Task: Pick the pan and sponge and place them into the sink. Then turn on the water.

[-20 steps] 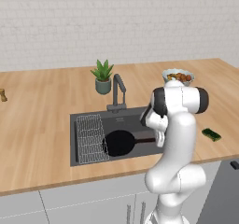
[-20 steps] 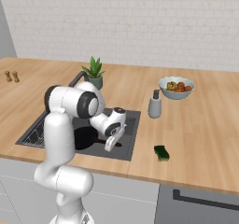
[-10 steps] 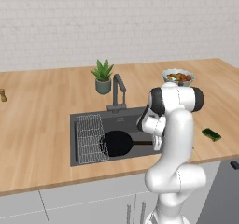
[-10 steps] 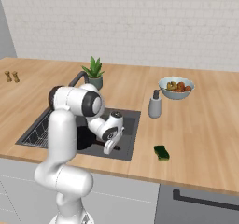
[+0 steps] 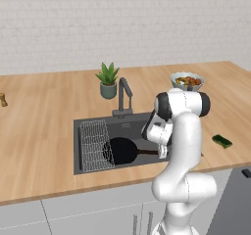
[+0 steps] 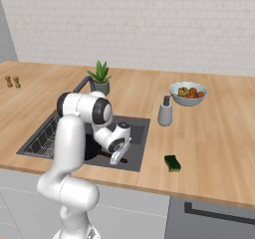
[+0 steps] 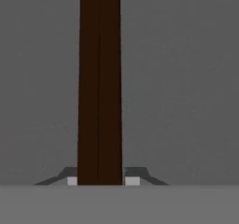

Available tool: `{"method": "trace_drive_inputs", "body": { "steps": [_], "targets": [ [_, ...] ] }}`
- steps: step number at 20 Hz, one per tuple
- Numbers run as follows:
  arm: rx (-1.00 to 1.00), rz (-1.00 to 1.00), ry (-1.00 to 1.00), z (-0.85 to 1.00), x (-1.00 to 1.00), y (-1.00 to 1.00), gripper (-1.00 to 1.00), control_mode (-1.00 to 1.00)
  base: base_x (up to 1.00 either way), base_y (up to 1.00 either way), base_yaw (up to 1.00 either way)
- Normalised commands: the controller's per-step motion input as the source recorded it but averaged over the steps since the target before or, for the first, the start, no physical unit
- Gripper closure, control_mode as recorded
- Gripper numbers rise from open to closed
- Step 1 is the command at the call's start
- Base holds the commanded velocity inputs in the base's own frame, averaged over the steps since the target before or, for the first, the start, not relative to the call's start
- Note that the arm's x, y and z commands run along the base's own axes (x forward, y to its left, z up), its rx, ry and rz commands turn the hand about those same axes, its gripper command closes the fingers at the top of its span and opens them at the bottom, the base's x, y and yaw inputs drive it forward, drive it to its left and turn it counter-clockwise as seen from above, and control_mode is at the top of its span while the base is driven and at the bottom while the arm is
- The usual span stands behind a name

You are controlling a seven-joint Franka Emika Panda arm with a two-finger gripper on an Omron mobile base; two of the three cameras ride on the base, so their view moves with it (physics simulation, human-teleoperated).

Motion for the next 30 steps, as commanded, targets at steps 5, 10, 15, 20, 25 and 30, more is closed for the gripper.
{"method": "trace_drive_inputs", "body": {
  "steps": [5,10,15,20,25,30],
  "targets": [
    [-0.05,0.00,0.05,-0.08,0.04,0.03,-1.00,-1.00,0.00,0.00,0.00],
    [0.01,0.00,-0.02,0.11,0.00,0.00,-1.00,-1.00,0.00,0.00,0.00],
    [0.04,0.00,-0.03,0.64,0.00,-0.13,-1.00,-1.00,0.00,0.00,0.00],
    [0.07,0.00,-0.08,0.92,-0.03,-0.17,-1.00,-1.00,0.00,0.00,0.00],
    [0.01,-0.10,-0.06,0.99,-0.09,-0.13,-1.00,-1.00,0.00,0.00,0.00],
    [0.00,-0.20,0.00,0.80,-0.01,-0.13,-1.00,-1.00,0.00,0.00,0.00]
  ]
}}
